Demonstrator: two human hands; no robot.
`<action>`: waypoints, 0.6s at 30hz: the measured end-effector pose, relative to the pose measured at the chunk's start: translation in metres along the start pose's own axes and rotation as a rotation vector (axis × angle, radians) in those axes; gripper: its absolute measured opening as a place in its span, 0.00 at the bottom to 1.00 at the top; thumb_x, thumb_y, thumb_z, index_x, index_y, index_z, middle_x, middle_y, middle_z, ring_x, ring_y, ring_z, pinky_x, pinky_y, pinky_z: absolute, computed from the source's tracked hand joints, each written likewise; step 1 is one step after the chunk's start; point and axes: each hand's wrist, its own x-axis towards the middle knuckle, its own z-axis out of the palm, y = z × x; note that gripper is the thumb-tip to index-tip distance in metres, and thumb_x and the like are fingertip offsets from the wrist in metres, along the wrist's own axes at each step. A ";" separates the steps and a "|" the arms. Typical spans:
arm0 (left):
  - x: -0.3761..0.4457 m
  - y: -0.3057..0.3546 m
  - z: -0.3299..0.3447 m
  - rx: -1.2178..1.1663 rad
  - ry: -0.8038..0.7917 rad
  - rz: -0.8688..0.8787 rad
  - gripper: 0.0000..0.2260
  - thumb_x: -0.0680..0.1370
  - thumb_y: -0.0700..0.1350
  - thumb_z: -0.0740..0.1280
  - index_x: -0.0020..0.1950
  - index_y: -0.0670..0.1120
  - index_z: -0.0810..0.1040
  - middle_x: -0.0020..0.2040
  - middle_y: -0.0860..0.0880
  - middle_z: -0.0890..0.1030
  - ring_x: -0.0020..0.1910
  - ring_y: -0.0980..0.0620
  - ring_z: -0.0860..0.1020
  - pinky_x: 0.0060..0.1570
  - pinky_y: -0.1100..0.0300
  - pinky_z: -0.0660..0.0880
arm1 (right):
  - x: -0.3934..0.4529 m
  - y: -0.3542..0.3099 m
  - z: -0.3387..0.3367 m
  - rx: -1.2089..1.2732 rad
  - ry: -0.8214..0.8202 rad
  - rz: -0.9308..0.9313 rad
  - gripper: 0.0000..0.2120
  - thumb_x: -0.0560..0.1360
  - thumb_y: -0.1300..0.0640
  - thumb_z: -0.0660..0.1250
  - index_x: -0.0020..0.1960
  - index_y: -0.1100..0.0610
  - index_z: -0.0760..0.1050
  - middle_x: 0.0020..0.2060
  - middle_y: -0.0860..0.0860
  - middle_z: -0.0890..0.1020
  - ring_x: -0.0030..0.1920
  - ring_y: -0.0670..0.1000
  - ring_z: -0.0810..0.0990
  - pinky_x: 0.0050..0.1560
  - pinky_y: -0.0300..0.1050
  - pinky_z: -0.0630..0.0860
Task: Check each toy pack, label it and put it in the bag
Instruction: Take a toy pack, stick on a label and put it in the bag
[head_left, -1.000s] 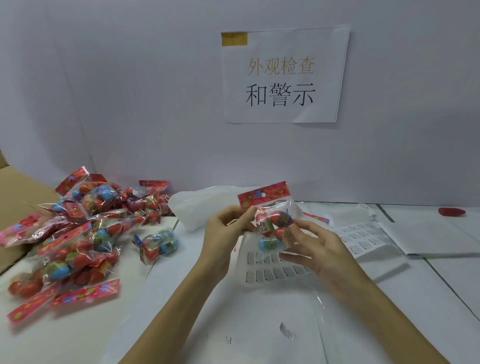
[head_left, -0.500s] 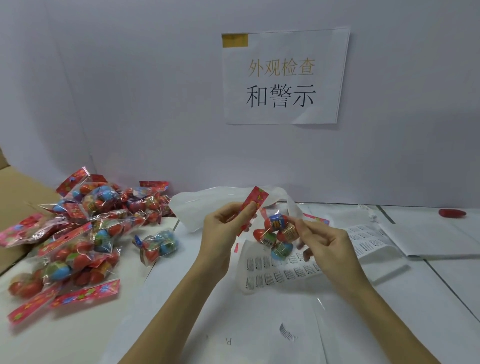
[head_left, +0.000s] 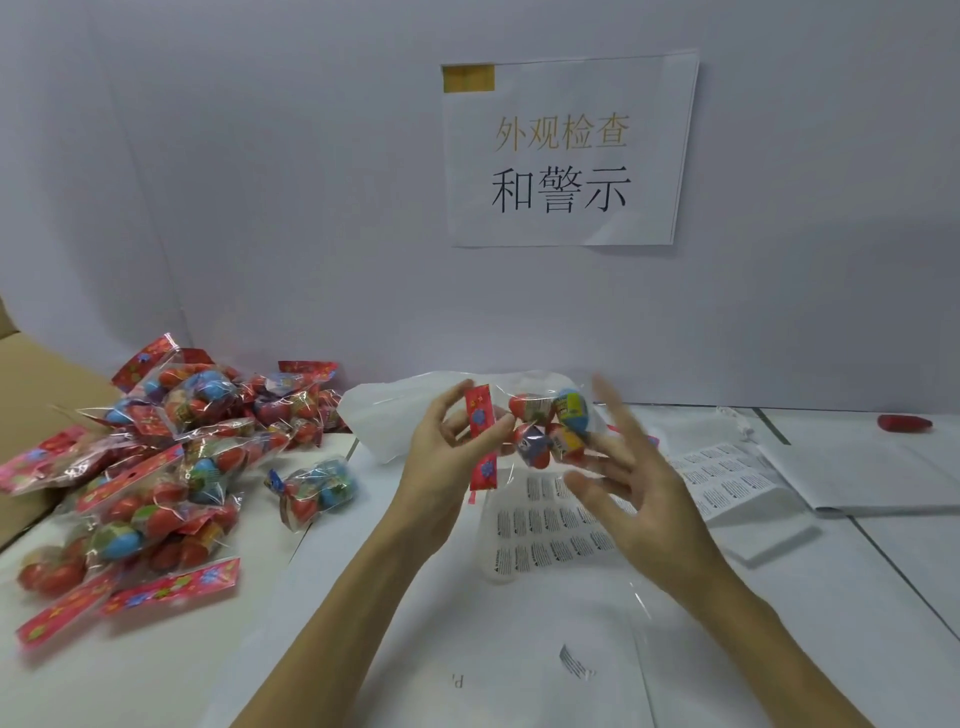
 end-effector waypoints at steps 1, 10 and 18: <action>0.000 0.001 -0.001 0.000 -0.035 0.017 0.28 0.69 0.48 0.78 0.68 0.50 0.78 0.57 0.46 0.86 0.57 0.43 0.85 0.55 0.49 0.83 | 0.000 -0.003 0.000 0.123 0.037 0.106 0.44 0.73 0.35 0.73 0.81 0.34 0.54 0.59 0.46 0.86 0.57 0.48 0.86 0.59 0.38 0.80; -0.009 0.003 0.006 0.067 -0.051 0.033 0.12 0.72 0.58 0.75 0.46 0.50 0.88 0.49 0.45 0.88 0.46 0.45 0.88 0.41 0.58 0.83 | 0.005 -0.011 -0.006 0.596 0.127 0.419 0.18 0.78 0.44 0.68 0.60 0.52 0.86 0.57 0.55 0.87 0.51 0.55 0.87 0.54 0.50 0.81; -0.008 0.001 0.008 0.079 0.037 0.031 0.10 0.72 0.57 0.74 0.44 0.52 0.88 0.47 0.47 0.88 0.44 0.46 0.87 0.39 0.59 0.82 | 0.002 -0.009 -0.004 0.224 0.242 0.252 0.15 0.79 0.42 0.66 0.53 0.48 0.88 0.42 0.49 0.87 0.38 0.52 0.82 0.38 0.39 0.78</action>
